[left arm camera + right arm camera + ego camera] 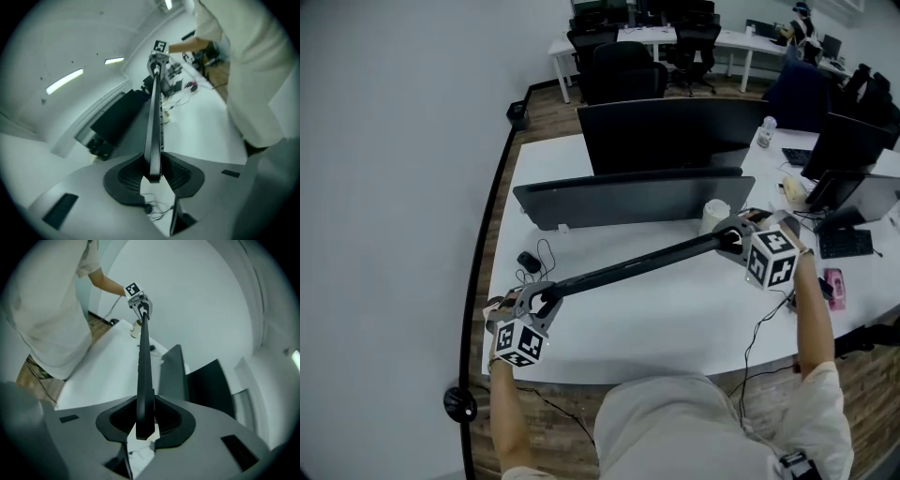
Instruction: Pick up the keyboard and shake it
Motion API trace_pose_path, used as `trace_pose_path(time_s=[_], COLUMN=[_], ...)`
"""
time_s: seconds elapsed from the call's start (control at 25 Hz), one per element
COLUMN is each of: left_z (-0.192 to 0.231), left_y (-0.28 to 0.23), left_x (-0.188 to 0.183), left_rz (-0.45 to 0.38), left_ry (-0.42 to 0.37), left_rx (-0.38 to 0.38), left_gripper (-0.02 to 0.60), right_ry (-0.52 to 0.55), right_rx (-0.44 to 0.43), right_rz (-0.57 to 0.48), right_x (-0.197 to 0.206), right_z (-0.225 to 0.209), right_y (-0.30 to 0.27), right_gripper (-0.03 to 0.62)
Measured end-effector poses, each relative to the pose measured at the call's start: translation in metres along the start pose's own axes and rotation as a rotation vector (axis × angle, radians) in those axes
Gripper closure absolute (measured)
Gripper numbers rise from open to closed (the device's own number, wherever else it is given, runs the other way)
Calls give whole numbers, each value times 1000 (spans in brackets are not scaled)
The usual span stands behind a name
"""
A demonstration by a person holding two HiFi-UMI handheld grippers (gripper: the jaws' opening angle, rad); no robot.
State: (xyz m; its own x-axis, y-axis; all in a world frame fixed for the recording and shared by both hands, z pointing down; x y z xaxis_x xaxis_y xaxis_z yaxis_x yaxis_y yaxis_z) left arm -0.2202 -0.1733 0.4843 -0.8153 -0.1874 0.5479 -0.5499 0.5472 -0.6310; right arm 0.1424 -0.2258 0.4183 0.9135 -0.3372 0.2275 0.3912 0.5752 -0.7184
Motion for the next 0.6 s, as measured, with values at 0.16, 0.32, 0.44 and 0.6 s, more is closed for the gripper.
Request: trace_pose_path(time_s=[0.16, 0.32, 0.44, 0.6], left_z=[-30, -23, -11, -14], left_y=[3, 23, 30, 15], left_x=[-1, -2, 12, 28], left_rz=[-242, -651, -906, -1026], left_ry=[218, 597, 805, 982], left_rx=[441, 549, 475, 387], left_gripper=[459, 468, 480, 479], right_ry=[-262, -510, -711, -933], right_rx=[-508, -741, -761, -705], right_rz=[-129, -326, -577, -743], right_x=[15, 17, 12, 23], right_z=[24, 30, 20, 11], right_y=[-4, 2, 2, -23], right_gripper=[468, 468, 468, 468])
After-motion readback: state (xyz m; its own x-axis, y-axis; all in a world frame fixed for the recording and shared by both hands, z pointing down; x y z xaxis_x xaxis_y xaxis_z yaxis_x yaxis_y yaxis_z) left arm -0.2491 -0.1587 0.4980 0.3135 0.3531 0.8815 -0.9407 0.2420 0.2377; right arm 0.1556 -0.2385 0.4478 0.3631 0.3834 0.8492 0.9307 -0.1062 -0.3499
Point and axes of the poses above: the fingertips, and each gripper's own axes: y backward along the fingers, z to its left, x out of its underside, the point moved 3 cm from there along y, backward along the fingers, and after that the axes turned 10 degrees about x, right-handed, at the moved point
